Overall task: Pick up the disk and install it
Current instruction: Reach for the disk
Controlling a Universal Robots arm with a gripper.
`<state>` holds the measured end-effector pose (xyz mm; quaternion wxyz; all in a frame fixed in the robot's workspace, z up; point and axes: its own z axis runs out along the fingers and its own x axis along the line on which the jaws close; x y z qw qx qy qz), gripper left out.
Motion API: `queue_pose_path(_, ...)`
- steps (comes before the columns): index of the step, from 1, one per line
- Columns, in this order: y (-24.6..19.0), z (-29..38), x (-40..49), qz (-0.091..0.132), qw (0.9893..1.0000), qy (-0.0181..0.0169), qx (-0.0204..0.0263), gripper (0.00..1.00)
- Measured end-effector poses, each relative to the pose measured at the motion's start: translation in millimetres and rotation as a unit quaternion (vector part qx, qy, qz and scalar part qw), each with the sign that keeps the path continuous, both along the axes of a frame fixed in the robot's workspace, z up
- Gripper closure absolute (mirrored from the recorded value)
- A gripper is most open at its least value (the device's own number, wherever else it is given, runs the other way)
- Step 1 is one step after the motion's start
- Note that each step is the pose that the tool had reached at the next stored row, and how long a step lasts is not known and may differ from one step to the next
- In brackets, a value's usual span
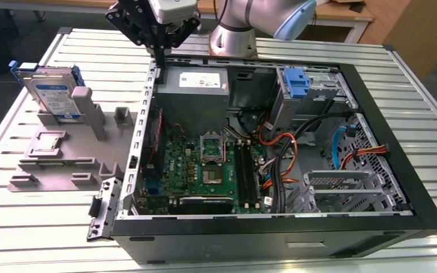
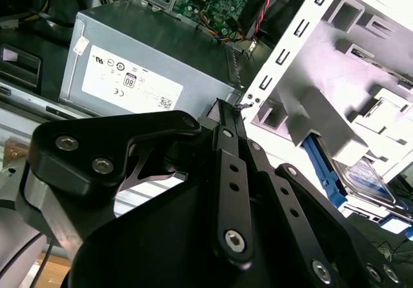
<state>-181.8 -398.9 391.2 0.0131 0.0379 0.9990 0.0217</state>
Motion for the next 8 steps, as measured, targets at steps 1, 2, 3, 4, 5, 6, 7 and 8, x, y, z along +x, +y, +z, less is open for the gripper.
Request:
queue_pose_path(1, 0.0, -0.1, -0.5, 0.0, 1.0, 0.0, 0.0, 0.9)
queue_pose_path(2, 0.0, -0.1, -1.0, 0.0, 1.0, 0.0, 0.0, 0.9)
queue_pose_path(3, 0.0, -0.2, -1.5, 0.0, 1.0, 0.0, 0.0, 0.9)
queue_pose_path(4, 0.0, -0.2, -2.0, 0.0, 1.0, 0.0, 0.0, 0.9)
queue_pose_path(5, 0.0, -0.3, -2.6, 0.0, 1.0, 0.0, 0.0, 0.9)
queue_pose_path(6, 0.0, -0.3, -3.1, 0.0, 1.0, 0.0, 0.0, 0.9)
queue_pose_path(7, 0.0, -0.4, -3.6, 0.0, 1.0, 0.0, 0.0, 0.9)
queue_pose_path(8, 0.0, -0.4, -4.1, 0.0, 1.0, 0.0, 0.0, 0.9)
